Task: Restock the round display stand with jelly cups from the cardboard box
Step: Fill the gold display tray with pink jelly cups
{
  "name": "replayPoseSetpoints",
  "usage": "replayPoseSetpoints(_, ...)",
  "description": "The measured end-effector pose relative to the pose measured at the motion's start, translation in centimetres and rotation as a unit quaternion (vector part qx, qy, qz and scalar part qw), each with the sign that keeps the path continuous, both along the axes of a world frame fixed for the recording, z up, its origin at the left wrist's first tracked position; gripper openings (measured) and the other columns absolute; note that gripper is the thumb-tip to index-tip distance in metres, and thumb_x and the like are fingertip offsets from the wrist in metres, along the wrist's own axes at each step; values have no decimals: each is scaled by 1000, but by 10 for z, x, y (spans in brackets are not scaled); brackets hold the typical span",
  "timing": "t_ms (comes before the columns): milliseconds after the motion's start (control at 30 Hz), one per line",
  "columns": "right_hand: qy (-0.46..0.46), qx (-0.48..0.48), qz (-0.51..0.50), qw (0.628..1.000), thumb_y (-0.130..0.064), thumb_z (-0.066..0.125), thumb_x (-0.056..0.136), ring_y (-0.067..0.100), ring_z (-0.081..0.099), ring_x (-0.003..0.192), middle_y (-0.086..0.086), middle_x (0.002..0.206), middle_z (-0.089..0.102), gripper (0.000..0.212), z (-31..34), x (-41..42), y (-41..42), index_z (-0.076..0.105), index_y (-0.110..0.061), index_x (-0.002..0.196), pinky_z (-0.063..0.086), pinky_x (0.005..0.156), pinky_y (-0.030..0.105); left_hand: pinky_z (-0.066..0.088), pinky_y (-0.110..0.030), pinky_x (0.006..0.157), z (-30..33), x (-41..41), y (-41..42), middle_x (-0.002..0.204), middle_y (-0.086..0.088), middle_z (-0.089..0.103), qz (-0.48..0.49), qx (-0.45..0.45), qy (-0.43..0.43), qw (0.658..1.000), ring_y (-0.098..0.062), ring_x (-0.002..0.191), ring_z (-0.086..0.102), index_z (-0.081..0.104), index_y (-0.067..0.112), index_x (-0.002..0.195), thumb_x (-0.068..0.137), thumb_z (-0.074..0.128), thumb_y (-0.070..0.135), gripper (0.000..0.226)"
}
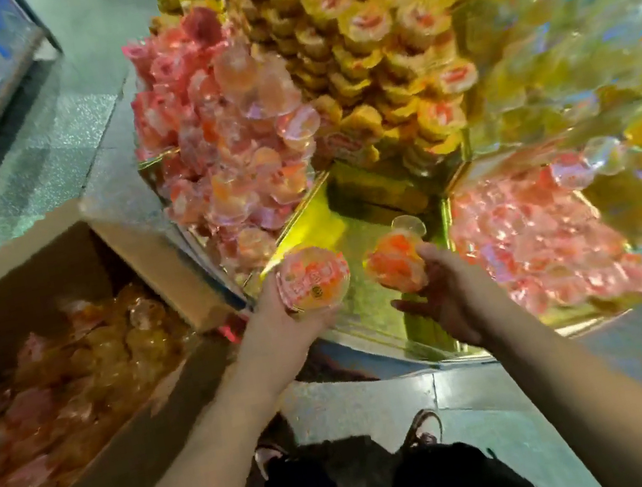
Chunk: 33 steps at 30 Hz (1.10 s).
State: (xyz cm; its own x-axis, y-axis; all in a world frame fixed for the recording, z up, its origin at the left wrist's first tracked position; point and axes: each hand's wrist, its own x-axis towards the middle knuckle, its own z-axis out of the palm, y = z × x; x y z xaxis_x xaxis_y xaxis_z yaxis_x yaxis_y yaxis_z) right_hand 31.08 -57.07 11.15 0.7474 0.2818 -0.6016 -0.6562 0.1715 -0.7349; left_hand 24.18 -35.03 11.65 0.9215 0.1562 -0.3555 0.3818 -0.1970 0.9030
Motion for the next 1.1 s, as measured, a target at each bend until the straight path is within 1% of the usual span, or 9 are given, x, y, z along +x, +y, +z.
replayPoseSetpoints(100, 4, -1, -47, 999, -38, 46, 93, 21, 70, 95, 5, 108, 75, 38, -2, 1, -75, 64, -18, 121, 51, 75, 37, 42, -12, 85, -5, 19, -74, 114, 20, 65, -9, -29, 5, 1000, 3, 110, 59, 50, 46, 116, 74, 86, 30, 57)
replayPoseSetpoints(267, 12, -17, -79, 997, -39, 41, 101, 20, 71, 92, 6, 106, 75, 36, -15, 9, -172, 65, -21, 120, 50, 77, 35, 45, -25, 95, -16, 49, -169, 119, 20, 64, -30, -29, 16, 999, -1, 112, 59, 50, 43, 125, 72, 84, 44, 64)
replayPoseSetpoints(400, 24, -52, -81, 995, -42, 35, 102, 16, 70, 75, 7, 93, 74, 40, -27, 27, -221, 68, -19, 110, 48, 64, 30, 39, -6, 71, -26, 76, -223, 109, 26, 63, -56, -10, 25, 998, 15, 98, 56, 52, 37, 126, 82, 79, 35, 51)
replayPoseSetpoints(500, 41, -74, -84, 993, -49, 35, 100, 21, 67, 83, 9, 95, 73, 49, -36, 49, -238, 65, -15, 118, 50, 69, 31, 39, 0, 60, -38, 103, -245, 100, 31, 56, -64, 12, 33, 997, 22, 84, 51, 48, 39, 120, 86, 77, 31, 46)
replayPoseSetpoints(667, 126, -60, -93, 986, -55, 38, 95, 20, 60, 74, 7, 84, 71, 51, -38, 96, -246, 68, -16, 106, 45, 56, 25, 44, -20, 81, -65, 145, -266, 116, 19, 65, -71, 56, 14, 996, 0, 106, 60, 56, 35, 128, 81, 80, 34, 52)
replayPoseSetpoints(800, 190, -53, -100, 975, -61, 40, 94, 25, 65, 70, 12, 87, 71, 65, -43, 131, -244, 72, -5, 104, 50, 60, 26, 50, -32, 91, -81, 174, -277, 118, 10, 66, -72, 105, -1, 992, -12, 111, 60, 57, 33, 129, 79, 80, 35, 55)
replayPoseSetpoints(900, 206, -47, -97, 973, -59, 38, 98, 24, 68, 53, 13, 72, 71, 65, -42, 144, -243, 69, -3, 88, 52, 44, 24, 50, -45, 98, -94, 187, -282, 116, 10, 66, -59, 135, 15, 989, -19, 116, 58, 57, 38, 128, 72, 78, 49, 61)
replayPoseSetpoints(1000, 214, -33, -105, 971, -54, 35, 100, 20, 61, 39, 9, 55, 64, 63, -47, 157, -245, 64, -3, 76, 44, 35, 19, 46, -48, 101, -105, 195, -285, 110, 14, 61, -54, 143, 24, 988, -22, 122, 49, 55, 42, 129, 72, 73, 55, 61)
replayPoseSetpoints(1100, 227, -32, -120, 966, -62, 39, 96, 18, 63, 50, 6, 67, 68, 61, -56, 166, -241, 67, -8, 87, 48, 42, 20, 44, -42, 99, -115, 200, -288, 119, 3, 58, -43, 142, 38, 988, -20, 122, 43, 51, 41, 135, 78, 74, 47, 62)
